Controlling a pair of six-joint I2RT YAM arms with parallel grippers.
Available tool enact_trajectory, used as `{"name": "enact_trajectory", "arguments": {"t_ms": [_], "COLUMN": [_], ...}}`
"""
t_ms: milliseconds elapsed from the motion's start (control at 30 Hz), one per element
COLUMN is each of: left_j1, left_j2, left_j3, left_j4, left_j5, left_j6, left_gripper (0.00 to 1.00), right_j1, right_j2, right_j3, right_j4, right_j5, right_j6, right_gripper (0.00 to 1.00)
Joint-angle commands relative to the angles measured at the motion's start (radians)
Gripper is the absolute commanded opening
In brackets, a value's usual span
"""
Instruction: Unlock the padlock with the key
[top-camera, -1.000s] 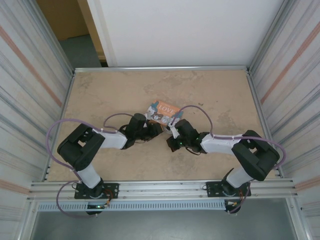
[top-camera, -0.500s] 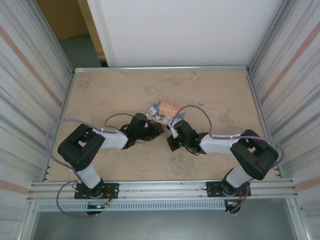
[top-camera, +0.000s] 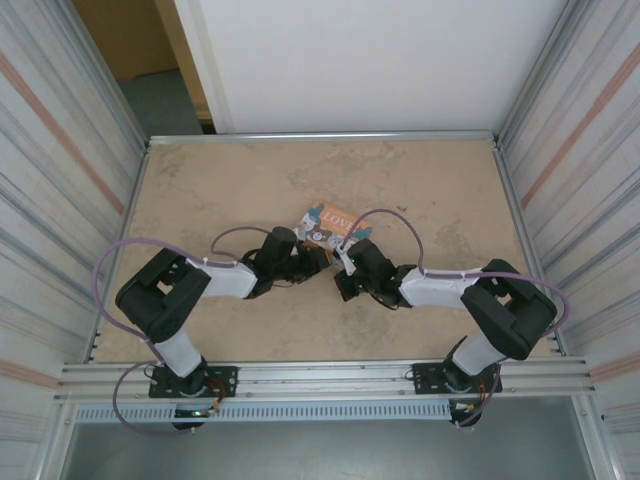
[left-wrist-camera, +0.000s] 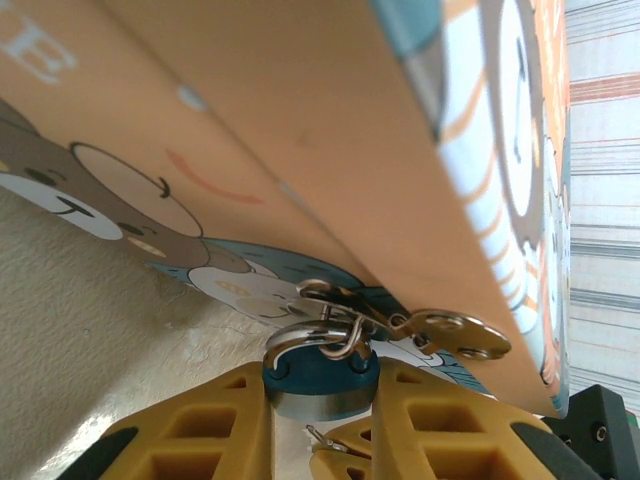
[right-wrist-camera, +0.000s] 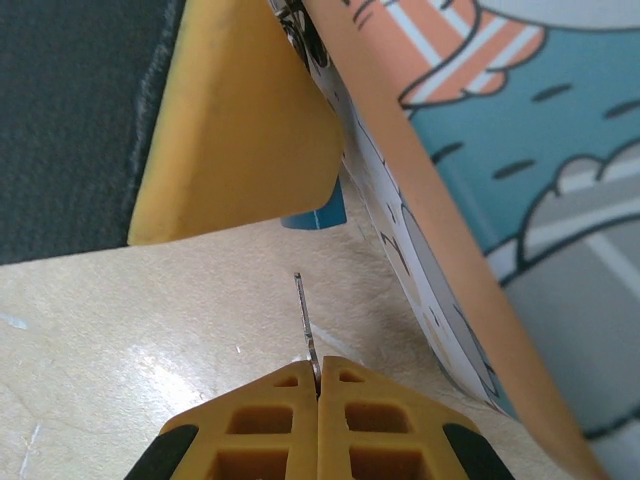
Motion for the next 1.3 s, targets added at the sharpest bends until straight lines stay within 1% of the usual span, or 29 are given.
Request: {"name": "enact_trajectory", "arguments": {"t_ms": [0,600,1033,1267], "left_j1": [-0.009,-0.015,-0.015,-0.017], "left_j2": [-0.019,-0.023,-0.035,-0.037], "left_j3": [0.03,0.024,0.021,0.022], "left_j4": [0.019,0.024,0.017,0.016], "left_j5": [0.017,0.013,0.012,0.012], "left_j6": [-0.005,-0.011,-0.012,-0.012], "left_gripper": [0.25,0.25,0.25,0.25], "right_j1": [0.01,0.01,0.017,0.018], "right_j2": [-0.025,-0.027,-0.029,-0.037], "right_j3": [0.035,0.046,0.057,0.056], "right_j4": [0.002,-0.006,-0.034,-0.021], "right_j5": [0.026,0.06,0.12,0.116], "right_j6": [-0.028,-0.036,-0.073,-0.087], "right_gripper": [0.0,0.0,0.0,0.0]}}
